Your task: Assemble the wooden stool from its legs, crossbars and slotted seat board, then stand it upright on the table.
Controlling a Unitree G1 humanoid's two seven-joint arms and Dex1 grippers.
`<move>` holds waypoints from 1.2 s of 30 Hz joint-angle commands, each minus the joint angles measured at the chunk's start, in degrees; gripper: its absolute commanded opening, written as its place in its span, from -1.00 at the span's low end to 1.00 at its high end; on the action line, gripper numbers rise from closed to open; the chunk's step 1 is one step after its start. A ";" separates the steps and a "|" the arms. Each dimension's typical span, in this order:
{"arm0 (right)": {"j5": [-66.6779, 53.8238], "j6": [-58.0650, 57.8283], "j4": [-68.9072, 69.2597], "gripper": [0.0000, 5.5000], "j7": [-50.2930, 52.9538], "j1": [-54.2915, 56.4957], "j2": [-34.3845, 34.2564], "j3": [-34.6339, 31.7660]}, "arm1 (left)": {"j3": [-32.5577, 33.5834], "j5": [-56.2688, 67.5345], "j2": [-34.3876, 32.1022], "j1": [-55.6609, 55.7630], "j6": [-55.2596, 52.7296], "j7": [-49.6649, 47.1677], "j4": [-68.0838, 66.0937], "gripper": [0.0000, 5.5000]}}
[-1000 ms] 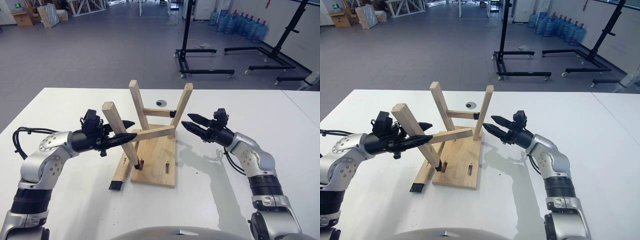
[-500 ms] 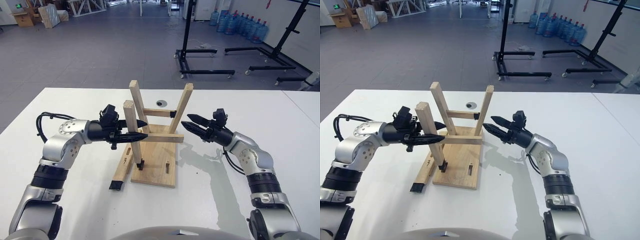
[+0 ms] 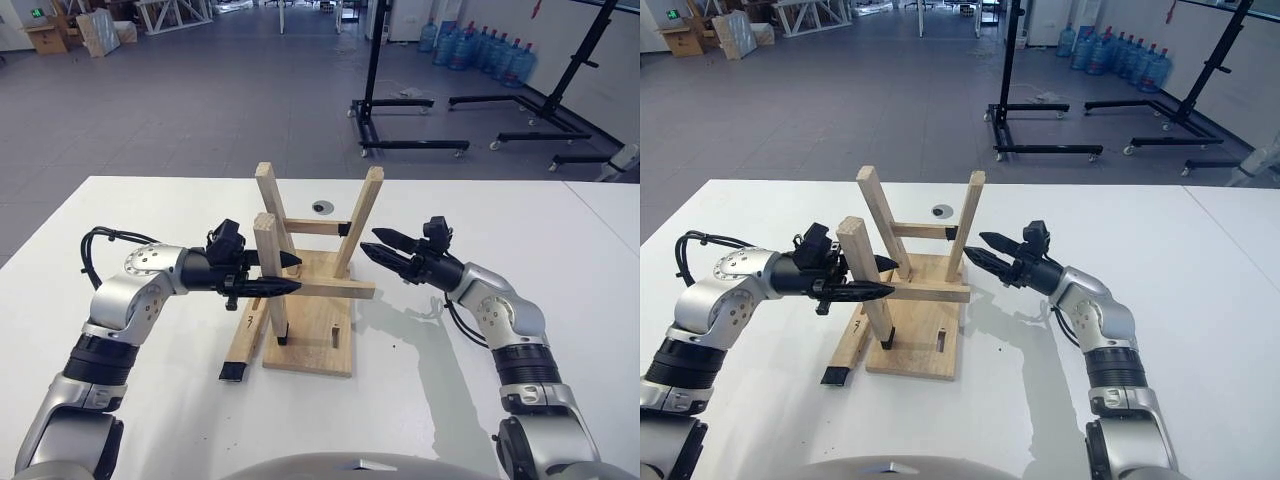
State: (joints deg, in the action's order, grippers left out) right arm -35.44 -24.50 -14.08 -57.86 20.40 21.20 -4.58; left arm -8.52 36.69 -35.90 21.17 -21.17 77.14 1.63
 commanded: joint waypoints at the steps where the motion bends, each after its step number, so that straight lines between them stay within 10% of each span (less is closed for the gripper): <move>1: 0.32 -0.72 1.08 0.46 0.22 0.87 -0.46 0.22 | -6.42 -14.50 -3.75 -2.37 4.26 -2.54 -6.52 -0.26; 15: -1.23 -4.38 4.13 0.46 0.46 -0.77 -1.18 -1.21 | -11.74 -14.71 -5.10 -9.19 3.36 -6.38 1.93 -0.26; 29: -1.55 -5.27 7.80 0.46 2.44 -4.81 -1.77 -2.80 | 1.19 -12.78 -5.45 -20.78 0.43 -18.49 12.65 0.59; 36: -1.98 -5.11 9.93 0.46 4.93 -8.05 -2.22 -3.70 | 3.84 -20.80 -9.34 -28.13 -5.19 -28.38 20.63 0.60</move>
State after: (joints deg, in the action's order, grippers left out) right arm -37.22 -29.50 -5.31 -54.31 13.63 19.21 -7.53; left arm -6.16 16.91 -44.09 -3.88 -23.70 51.34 17.75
